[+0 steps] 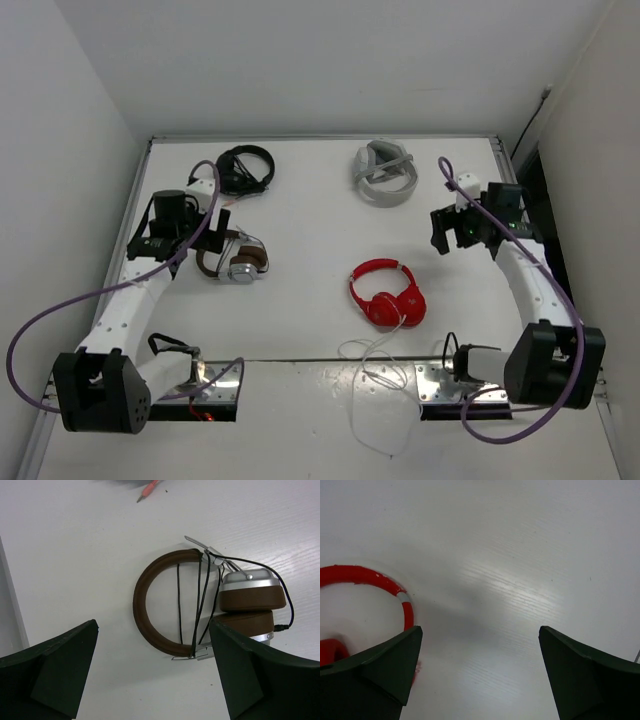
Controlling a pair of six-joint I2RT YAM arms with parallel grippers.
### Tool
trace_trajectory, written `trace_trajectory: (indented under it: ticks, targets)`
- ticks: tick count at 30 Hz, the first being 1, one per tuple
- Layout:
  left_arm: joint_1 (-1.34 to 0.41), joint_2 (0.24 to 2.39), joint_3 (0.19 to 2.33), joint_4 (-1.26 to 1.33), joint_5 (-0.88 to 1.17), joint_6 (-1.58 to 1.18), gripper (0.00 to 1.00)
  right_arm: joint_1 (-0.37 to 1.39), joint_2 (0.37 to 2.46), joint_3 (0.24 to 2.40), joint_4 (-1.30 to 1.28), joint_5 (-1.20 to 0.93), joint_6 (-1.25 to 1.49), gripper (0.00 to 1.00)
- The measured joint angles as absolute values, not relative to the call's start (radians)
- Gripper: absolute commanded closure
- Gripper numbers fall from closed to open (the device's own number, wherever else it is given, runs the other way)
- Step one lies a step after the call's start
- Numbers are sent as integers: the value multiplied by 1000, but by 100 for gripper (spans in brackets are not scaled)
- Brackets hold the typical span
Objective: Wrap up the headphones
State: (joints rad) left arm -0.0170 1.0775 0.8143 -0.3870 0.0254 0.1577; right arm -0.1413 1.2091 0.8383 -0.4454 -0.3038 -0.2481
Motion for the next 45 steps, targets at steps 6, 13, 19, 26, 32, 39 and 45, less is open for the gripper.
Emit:
trace_trajectory:
  ticks: [6,13,19,26,32,39,45]
  targets:
    - [3,1077,834,-458,104,211,0,76,1364,1010,-550,-290,-418,13]
    - [82,1087,880,-575,254,317,0,363,1637,1233,-678,-229,-669,35]
    - [154,1087,899,-660,323,392,0,486,1873,1316,-772,-128,-825,47]
    - [258,1095,915,-704,371,446,0,566,2030,1351,-857,-28,-928,50]
    - [325,1123,928,-711,401,474,0,568,2064,1365,-885,29,-975,58]
    - [385,1150,941,-718,427,503,0,572,2075,1368,-902,60,-995,93]
    - [406,1178,971,-721,442,520,0,578,2069,1356,-886,72,-945,100]
